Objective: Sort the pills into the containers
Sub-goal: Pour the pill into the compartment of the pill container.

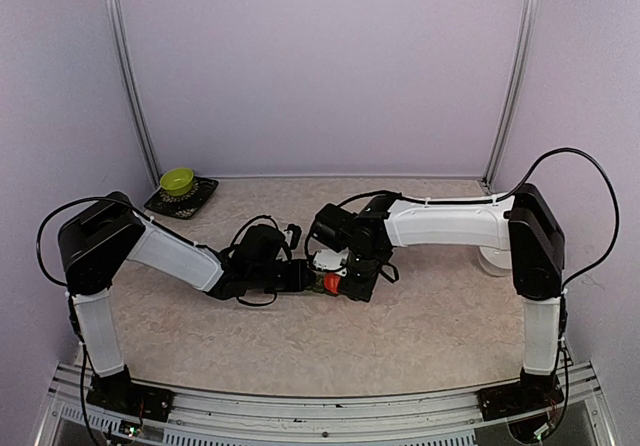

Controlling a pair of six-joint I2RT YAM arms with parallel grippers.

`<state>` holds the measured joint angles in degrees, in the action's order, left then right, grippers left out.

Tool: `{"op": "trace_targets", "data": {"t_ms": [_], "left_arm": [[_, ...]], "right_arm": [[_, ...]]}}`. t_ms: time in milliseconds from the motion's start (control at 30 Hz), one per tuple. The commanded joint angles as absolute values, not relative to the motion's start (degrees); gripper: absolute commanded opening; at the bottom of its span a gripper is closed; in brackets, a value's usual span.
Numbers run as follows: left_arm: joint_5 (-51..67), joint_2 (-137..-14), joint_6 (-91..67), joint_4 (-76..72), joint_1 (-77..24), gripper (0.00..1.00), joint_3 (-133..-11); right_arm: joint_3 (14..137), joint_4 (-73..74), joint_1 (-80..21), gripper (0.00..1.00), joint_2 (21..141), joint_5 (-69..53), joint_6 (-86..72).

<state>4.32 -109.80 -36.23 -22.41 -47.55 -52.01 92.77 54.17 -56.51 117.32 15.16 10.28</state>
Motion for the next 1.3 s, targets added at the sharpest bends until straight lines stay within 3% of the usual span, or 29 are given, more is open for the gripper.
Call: {"op": "trace_targets", "data": {"t_ms": [0, 767, 1267], "left_arm": [[4.22, -110.22, -36.39, -20.35, -47.37, 0.02, -51.31], [3.93, -110.3, -36.47, -20.29, -47.37, 0.02, -51.23], [3.77, -109.9, -36.47, -20.04, -47.37, 0.01, -51.13]], "right_arm": [[89.75, 50.6, -56.58, 0.0, 113.73, 12.92, 10.06], [75.81, 38.47, -54.28, 0.0, 106.37, 9.5, 7.4], [65.39, 21.87, -52.02, 0.0, 100.64, 2.24, 6.7]]}}
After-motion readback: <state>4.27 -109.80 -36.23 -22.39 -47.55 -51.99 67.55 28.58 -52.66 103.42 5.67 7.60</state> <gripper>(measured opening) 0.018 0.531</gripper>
